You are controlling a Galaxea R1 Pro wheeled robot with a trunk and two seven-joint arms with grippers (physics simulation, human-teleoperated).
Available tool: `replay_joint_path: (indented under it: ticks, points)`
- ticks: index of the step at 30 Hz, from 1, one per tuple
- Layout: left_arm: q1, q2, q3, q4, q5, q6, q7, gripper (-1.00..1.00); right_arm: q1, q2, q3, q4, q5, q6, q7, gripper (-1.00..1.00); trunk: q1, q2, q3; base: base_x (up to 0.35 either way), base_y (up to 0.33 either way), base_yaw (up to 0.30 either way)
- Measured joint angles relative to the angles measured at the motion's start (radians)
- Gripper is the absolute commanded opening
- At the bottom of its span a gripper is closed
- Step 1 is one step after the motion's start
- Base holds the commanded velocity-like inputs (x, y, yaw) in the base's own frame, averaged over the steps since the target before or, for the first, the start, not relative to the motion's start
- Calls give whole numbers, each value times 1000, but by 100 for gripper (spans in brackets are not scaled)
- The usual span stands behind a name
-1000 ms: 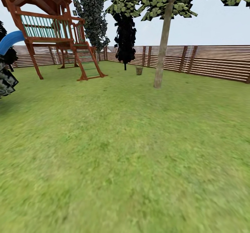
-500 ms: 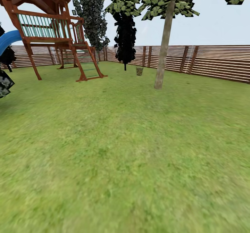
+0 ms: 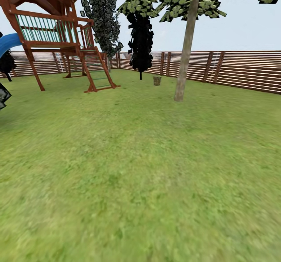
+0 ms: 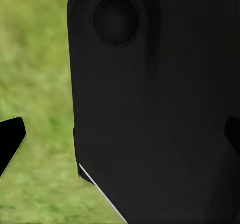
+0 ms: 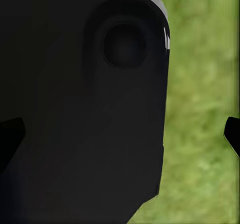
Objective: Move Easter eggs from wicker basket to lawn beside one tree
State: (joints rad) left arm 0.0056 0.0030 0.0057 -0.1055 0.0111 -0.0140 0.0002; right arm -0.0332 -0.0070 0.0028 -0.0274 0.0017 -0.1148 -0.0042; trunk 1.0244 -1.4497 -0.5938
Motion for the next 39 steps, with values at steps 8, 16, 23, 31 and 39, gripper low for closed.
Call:
replay_joint_path:
  ticks: [8, 16, 23, 31, 39]
  points:
    - [0, 0, 0, 0, 0, 0, 0, 100, 0, -1, 1, -2, 0, 0, 0, 100, 0, 0, 0, 329, 0, 0]
    - [0, 0, 0, 1, 0, 0, 0, 100, 0, 5, 5, 3, 6, 2, 1, 100, 0, 0, 0, 329, 0, 0]
    - [0, 0, 0, 0, 0, 0, 0, 100, 0, 4, -1, 0, 0, 0, 0, 100, 0, 0, 0, 329, 0, 0]
    - [0, 0, 0, 0, 0, 0, 0, 100, 0, 0, -1, -3, 0, 1, 0, 100, 0, 0, 0, 329, 0, 0]
    - [0, 0, 0, 1, 0, 0, 1, 100, 0, -1, -1, -2, 0, 0, 0, 100, 0, 0, 0, 329, 0, 0]
